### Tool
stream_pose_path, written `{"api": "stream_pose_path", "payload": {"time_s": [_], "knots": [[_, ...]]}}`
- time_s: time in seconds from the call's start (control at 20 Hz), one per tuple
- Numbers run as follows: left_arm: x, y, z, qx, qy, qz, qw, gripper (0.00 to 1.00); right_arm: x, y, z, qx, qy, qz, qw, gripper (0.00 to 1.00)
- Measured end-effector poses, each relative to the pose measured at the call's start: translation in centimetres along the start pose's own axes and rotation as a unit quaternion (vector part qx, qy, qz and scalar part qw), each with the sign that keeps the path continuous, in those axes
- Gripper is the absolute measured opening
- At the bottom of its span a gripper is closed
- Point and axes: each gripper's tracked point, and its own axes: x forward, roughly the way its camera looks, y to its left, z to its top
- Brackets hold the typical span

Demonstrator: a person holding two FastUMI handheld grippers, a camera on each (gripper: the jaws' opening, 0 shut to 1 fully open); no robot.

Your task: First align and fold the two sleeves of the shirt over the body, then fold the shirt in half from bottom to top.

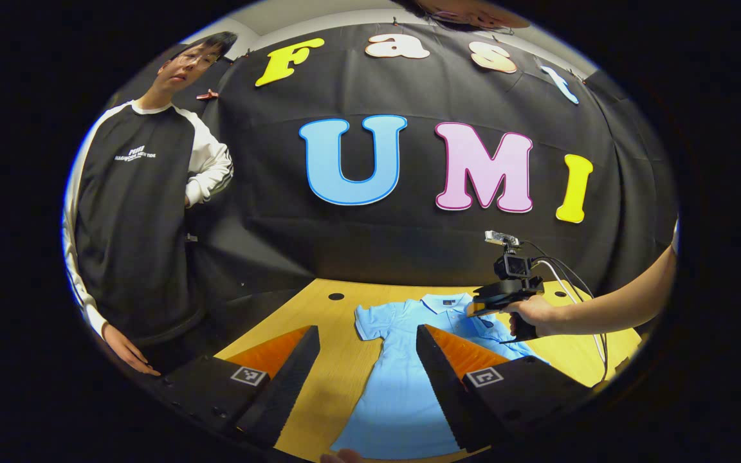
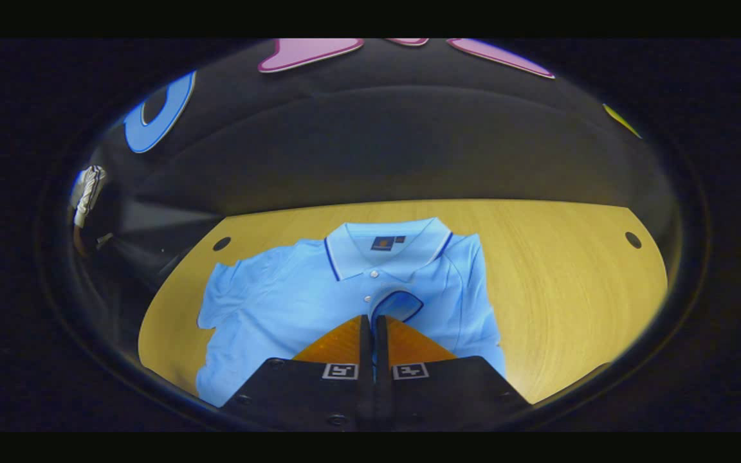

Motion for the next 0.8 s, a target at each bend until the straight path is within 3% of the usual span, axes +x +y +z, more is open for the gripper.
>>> {"api": "stream_pose_path", "payload": {"time_s": [0.05,0.15,0.25,0.3,0.35,0.55,0.8], "knots": [[-0.1,0.2,-0.1,-0.001,0.001,0.002,1.000,0.96,0.5,0.3,-0.6,-0.007,0.008,0.002,1.000,0.10],[0.1,0.3,0.0,-0.002,0.002,0.005,1.000,0.96,0.8,0.4,-1.5,-0.012,0.017,-0.002,1.000,0.11],[0.0,0.5,0.3,-0.003,-0.003,0.006,1.000,0.97,0.7,0.1,-0.8,-0.018,-0.001,-0.007,1.000,0.00],[0.1,0.6,0.5,-0.002,-0.004,0.007,1.000,0.96,0.7,0.2,-0.6,-0.017,-0.006,-0.007,1.000,0.08],[0.3,0.7,0.5,-0.002,-0.004,0.008,1.000,0.97,0.9,0.1,-0.5,-0.012,-0.007,-0.006,1.000,0.05],[0.6,0.7,0.7,0.001,-0.005,0.010,1.000,0.96,0.2,0.5,0.4,-0.009,-0.028,-0.005,1.000,0.90],[1.7,0.9,1.0,0.001,-0.006,0.012,1.000,0.97,-4.4,0.1,5.2,-0.029,-0.127,-0.008,0.991,0.89]]}}
